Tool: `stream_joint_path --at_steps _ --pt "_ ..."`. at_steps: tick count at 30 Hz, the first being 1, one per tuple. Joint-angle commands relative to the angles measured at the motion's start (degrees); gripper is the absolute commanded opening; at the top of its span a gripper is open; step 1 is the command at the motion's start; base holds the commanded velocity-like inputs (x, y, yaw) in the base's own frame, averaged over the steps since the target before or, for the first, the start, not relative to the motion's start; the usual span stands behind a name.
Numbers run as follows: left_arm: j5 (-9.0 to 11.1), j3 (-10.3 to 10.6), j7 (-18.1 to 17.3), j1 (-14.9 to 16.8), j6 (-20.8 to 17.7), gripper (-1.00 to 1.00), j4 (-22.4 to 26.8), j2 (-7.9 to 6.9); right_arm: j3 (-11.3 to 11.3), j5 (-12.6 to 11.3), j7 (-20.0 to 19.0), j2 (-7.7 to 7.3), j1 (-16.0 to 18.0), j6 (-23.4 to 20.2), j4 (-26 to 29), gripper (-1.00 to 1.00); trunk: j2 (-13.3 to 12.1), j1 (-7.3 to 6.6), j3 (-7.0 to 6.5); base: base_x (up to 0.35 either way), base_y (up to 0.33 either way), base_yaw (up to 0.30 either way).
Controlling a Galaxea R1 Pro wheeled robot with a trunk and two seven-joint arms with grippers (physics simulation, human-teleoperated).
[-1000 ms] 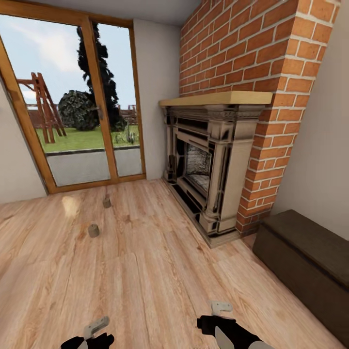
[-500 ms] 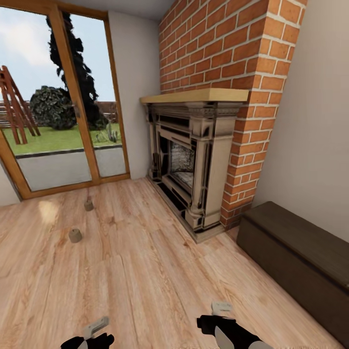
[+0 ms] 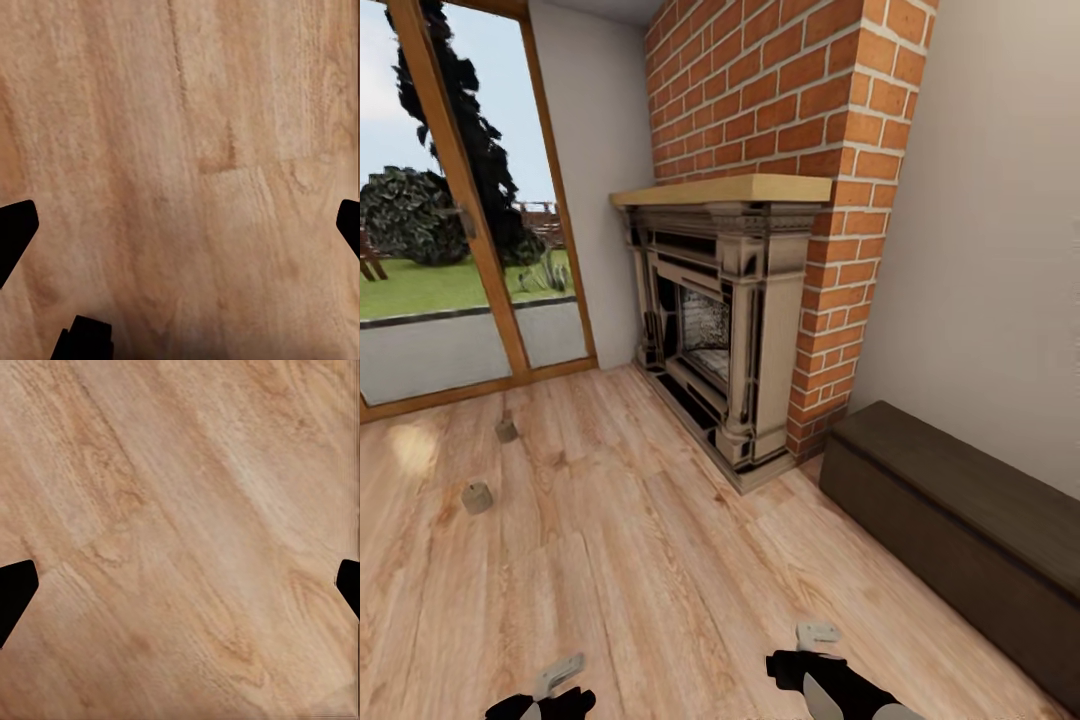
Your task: Place each of the two pumpkins and all three candles from the living room inside a cabinet in the living room (use any cabinet), then make sure every cabinet is closed, and position the cauldron so it is next to a table in the living room.
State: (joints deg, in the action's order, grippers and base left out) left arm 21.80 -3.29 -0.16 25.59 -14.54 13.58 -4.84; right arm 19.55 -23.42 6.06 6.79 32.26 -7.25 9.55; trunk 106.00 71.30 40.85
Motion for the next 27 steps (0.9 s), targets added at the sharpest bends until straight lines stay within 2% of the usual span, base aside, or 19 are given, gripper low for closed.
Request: stream_joint_path --at_steps 1,27 --pt "0.2 -0.3 0.0 0.0 -0.4 1.0 0.1 0.01 0.5 -0.5 0.4 0.0 0.0 -0.3 0.1 1.0 0.0 -0.01 0.12 0.0 0.0 -0.208" --pt "0.2 -0.3 0.0 0.0 -0.4 1.0 0.1 0.01 0.5 -0.5 0.4 -0.01 0.0 -0.2 0.1 1.0 0.0 -0.01 1.91 0.0 0.0 -0.207"
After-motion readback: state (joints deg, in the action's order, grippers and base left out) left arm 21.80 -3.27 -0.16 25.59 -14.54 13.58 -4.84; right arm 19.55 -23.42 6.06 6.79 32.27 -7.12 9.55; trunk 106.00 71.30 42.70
